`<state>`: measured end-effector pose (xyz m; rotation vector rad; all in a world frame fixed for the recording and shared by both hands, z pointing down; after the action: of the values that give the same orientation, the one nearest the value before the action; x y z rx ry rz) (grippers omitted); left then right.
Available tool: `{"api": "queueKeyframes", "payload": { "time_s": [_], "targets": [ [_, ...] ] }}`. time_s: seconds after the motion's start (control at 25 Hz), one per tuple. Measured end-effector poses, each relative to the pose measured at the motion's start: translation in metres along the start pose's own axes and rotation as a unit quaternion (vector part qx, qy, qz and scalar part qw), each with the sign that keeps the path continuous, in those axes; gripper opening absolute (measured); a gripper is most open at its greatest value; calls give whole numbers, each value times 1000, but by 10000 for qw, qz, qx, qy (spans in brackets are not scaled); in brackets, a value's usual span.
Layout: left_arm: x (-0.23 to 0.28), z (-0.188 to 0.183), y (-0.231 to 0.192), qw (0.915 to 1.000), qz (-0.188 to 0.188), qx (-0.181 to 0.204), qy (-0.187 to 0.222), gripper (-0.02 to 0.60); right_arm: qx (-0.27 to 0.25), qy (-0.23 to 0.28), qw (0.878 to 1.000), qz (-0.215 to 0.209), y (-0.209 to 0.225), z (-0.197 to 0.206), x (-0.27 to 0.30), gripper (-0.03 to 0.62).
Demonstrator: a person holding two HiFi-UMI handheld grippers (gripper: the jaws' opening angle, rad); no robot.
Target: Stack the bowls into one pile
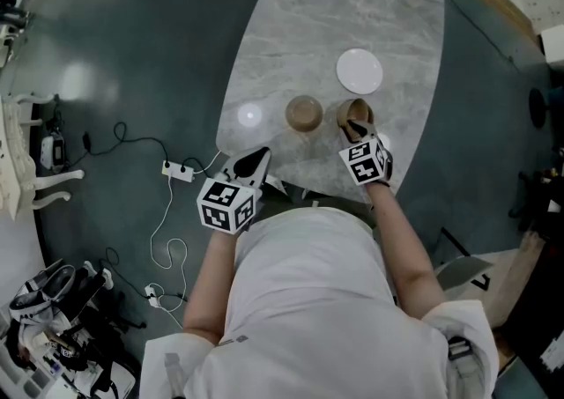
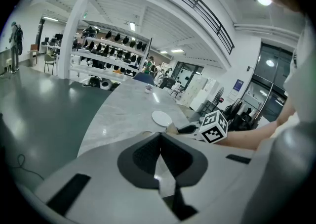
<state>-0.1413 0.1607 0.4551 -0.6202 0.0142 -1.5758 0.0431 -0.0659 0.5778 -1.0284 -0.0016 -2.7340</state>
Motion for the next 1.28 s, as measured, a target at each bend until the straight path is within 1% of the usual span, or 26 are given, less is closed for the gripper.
{"api": "queueKeyframes", "payload": {
  "time_s": [0.08,0.24,0.48,0.68,0.8,0.92,1.12,1.28],
  "targets": [
    [-1,1,0,10000,-14,-2,-2,2,-125,-45,9999,7,-3,0,1,58],
    [0,1,2,10000,-9,-14,7,3,-294,-220,9993,54,-2,1,-3,31],
    [-1,1,2,10000,31,-13,-5,3,-743,-509,9958,153,-2,2,-7,28],
    [-2,2,2,10000,17,-27,-13,2,-1407,-896,9858,181,-6,7,-4,31],
    [-2,4,1,10000,7,-34,-15,2,-1646,-1000,9811,172,-10,10,-2,37],
    [-4,5,1,10000,4,-44,-19,3,-1577,-1019,9821,149,-11,12,0,58],
    [-5,6,2,10000,20,-40,-25,2,-1385,-1005,9852,136,-10,12,-2,134],
    [-5,8,2,10000,48,-37,-49,2,-1166,-952,9885,167,-9,12,-8,153]
  ]
}}
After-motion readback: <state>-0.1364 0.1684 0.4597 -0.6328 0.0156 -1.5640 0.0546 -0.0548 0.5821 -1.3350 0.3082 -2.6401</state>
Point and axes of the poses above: the fingertips, and each gripper's own axes: x forward along the fingers, y to its right, z out of its underside, the point moved 10 cm from there along -x, backward along the fingers, and after that the axes turned 13 degrees about y, right-handed, at the moved point
